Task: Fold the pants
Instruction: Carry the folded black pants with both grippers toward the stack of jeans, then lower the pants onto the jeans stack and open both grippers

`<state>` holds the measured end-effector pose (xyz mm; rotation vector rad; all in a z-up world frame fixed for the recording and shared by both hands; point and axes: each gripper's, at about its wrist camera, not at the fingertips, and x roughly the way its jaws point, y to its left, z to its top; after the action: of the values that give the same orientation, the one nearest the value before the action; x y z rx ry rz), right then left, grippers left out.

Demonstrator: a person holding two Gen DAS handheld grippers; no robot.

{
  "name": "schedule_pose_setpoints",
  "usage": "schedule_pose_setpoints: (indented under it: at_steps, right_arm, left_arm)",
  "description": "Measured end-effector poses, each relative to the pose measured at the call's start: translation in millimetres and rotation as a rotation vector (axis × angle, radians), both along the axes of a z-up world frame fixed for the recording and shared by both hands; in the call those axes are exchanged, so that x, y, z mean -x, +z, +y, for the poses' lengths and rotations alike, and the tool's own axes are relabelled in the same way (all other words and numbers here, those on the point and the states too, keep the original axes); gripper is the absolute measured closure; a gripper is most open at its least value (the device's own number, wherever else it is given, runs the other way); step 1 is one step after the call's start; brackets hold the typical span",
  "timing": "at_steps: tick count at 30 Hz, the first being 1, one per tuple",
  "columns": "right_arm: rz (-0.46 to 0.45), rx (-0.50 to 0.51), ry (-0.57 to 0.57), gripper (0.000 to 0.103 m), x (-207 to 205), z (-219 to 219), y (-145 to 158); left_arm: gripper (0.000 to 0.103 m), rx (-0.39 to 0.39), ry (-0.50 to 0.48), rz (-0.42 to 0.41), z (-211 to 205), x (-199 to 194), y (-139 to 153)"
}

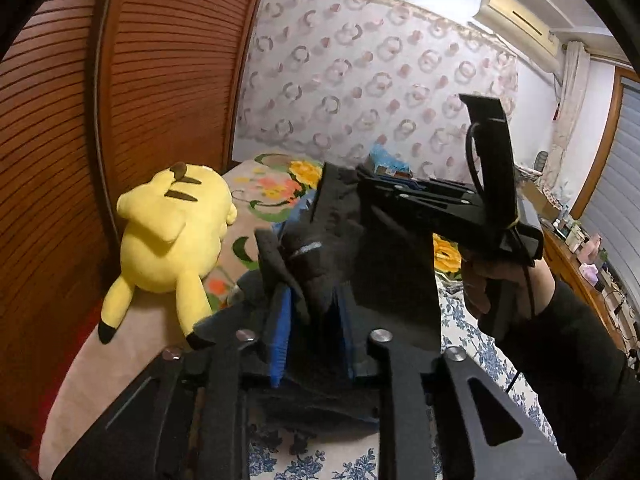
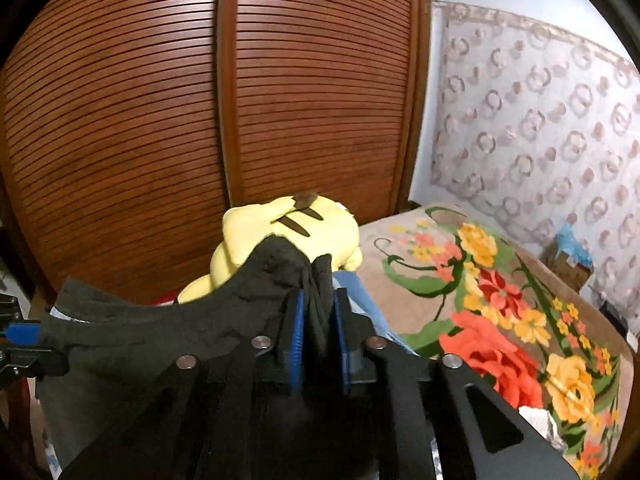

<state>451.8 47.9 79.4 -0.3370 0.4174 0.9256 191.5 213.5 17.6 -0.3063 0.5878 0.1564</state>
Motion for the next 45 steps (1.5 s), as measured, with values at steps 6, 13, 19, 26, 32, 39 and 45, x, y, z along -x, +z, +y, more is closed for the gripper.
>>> schedule_pose_setpoints:
  at_steps: [6,13,19,26,32,39,45]
  right_arm:
    - [-0.010,-0.063,0.008,0.071,13,-27,20]
    - [0.054,-0.059,0.072,0.071,25,-54,5]
    - [0.093,-0.015,0.027,0.071,-1,-49,-7]
    - [0.175,-0.038,-0.014,0.071,-23,-35,-17]
    - [0.155,-0.059,-0.038,0.071,-15,-32,-16]
    - [0.136,-0.089,-0.048,0.071,23,-51,-11]
    - [0.127,-0.117,-0.068,0.071,58,-75,-7]
  left_arm:
    - [0.054,-0.035,-0.016,-0.059,-4,-3,17]
    - [0.054,-0.101,-0.092,-0.034,-23,-23,13]
    - [0.054,-0.102,-0.084,0.070,-21,-35,-16]
    - [0.054,-0.091,-0.071,0.118,-15,-40,-36]
    - [0.054,-0.098,-0.071,0.123,-16,-40,-36]
    - [0.054,-0.122,-0.068,0.124,-19,-32,-30]
    - [0.026,-0.133,-0.084,0.098,-27,-18,-20]
